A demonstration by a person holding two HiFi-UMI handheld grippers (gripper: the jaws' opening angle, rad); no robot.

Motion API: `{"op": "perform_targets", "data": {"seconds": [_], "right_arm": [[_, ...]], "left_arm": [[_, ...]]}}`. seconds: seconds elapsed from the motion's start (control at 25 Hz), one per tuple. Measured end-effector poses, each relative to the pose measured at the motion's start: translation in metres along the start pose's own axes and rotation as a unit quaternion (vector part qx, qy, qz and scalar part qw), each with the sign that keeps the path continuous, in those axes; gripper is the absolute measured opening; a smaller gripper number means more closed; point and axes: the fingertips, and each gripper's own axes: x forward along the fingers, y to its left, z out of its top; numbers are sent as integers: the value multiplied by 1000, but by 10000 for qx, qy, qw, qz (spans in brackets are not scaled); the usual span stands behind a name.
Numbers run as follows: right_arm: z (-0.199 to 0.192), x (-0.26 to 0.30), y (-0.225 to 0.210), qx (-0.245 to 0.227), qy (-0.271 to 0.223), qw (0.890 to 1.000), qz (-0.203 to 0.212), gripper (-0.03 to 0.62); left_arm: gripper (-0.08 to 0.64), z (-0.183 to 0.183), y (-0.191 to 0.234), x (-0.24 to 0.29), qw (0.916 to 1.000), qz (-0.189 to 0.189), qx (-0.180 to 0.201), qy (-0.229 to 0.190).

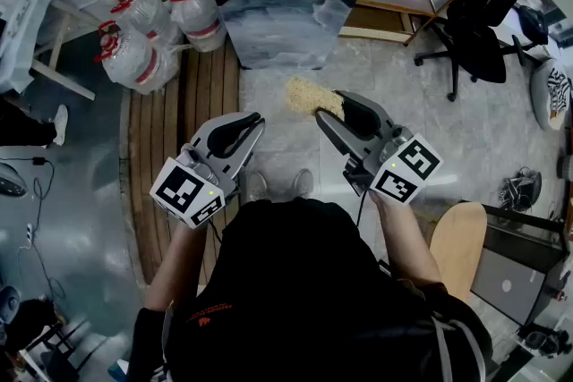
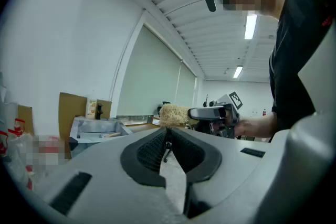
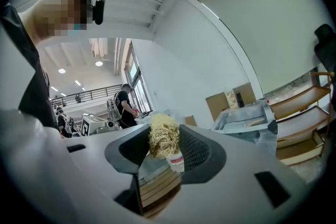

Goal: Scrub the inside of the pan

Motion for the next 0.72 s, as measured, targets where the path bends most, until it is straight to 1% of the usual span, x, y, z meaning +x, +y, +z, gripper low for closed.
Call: {"op": "perform_targets", "data": {"seconds": [0.24, 0.44, 0.72], "right_arm": [[7, 3, -16, -3, -12, 10000, 15, 167], [18, 3, -29, 98, -180, 9997, 121, 169], [17, -7, -43, 144, -133, 9995, 266, 169]], "left_arm": [[41, 0, 7, 14, 10000, -7, -17, 14], [41, 1, 10, 29, 10000, -13, -5, 42], [41, -6, 8, 43, 9998, 104, 2, 153]]}}
